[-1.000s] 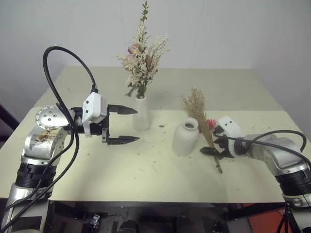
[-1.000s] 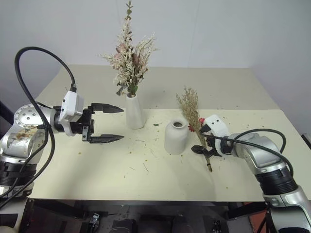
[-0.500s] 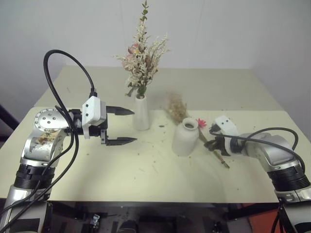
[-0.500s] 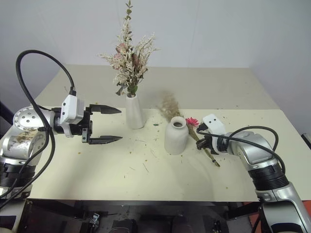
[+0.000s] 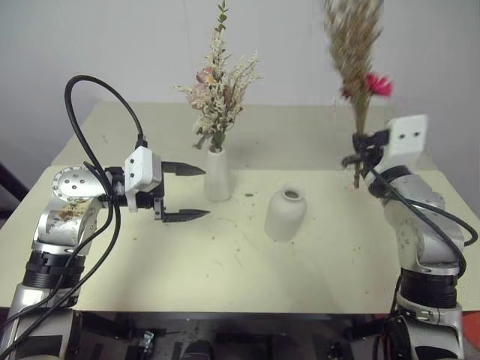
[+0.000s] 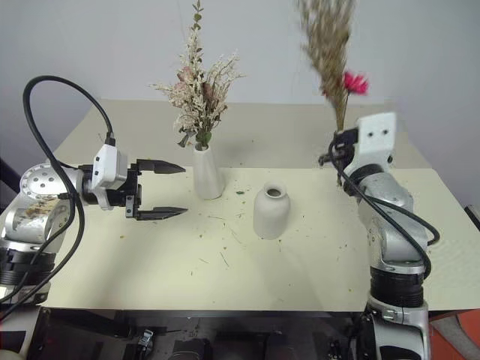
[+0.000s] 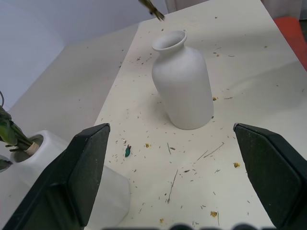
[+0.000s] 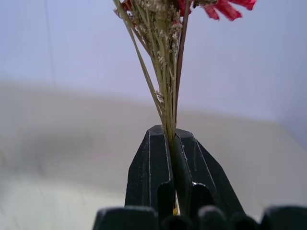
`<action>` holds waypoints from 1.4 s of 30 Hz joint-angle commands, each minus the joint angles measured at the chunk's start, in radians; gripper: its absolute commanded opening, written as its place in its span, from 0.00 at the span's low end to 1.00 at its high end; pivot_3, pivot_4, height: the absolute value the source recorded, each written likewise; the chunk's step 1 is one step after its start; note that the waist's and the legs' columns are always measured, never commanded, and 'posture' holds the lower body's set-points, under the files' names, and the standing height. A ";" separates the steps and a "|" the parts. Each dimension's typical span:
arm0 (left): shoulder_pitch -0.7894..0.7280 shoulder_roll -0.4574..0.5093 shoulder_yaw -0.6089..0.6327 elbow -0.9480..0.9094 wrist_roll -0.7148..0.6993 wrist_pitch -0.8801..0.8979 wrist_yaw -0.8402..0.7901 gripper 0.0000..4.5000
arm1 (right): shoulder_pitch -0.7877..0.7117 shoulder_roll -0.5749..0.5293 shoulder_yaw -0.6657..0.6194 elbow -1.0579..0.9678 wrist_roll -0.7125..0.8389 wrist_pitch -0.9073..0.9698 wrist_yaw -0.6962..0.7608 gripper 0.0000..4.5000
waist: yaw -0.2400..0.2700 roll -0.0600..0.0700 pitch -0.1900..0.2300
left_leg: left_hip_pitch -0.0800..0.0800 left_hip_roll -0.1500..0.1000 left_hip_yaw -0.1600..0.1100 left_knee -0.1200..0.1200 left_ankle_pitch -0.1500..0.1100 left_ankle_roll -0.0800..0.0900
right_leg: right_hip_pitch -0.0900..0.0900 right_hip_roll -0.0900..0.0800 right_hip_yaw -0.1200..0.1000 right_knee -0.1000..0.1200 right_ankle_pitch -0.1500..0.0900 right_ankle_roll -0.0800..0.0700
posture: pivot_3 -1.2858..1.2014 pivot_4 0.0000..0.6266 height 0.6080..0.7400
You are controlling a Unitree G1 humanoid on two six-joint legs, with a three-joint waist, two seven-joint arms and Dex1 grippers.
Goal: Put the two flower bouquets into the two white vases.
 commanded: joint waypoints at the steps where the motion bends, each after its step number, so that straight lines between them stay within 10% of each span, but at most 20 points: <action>1: -0.030 -0.005 0.000 0.003 -0.006 -0.021 -0.004 1.00 | -0.054 0.034 -0.096 -0.143 0.214 -0.035 0.024 0.01 | 0.001 0.000 0.000 | 0.000 0.000 0.000 0.000 0.000 0.000 | 0.000 0.000 0.000 0.001 0.000 0.000 | 0.52 0.24 1.00; 37: 0.004 -0.004 0.018 -0.043 -0.021 0.018 0.041 1.00 | 0.262 0.159 0.231 -0.106 0.168 -0.298 0.187 0.01 | -0.001 0.001 0.000 | 0.001 0.000 0.000 -0.001 0.000 0.000 | 0.000 0.001 0.000 0.000 -0.001 -0.001 | 0.52 0.24 1.00; 42: 0.004 -0.007 0.017 -0.038 -0.019 0.009 0.043 1.00 | 0.297 0.155 0.251 -0.113 0.178 -0.324 0.229 0.36 | -0.002 0.001 0.000 | 0.002 0.000 0.000 -0.001 0.000 0.000 | 0.000 0.001 0.000 0.001 -0.001 -0.001 | 0.52 0.24 1.00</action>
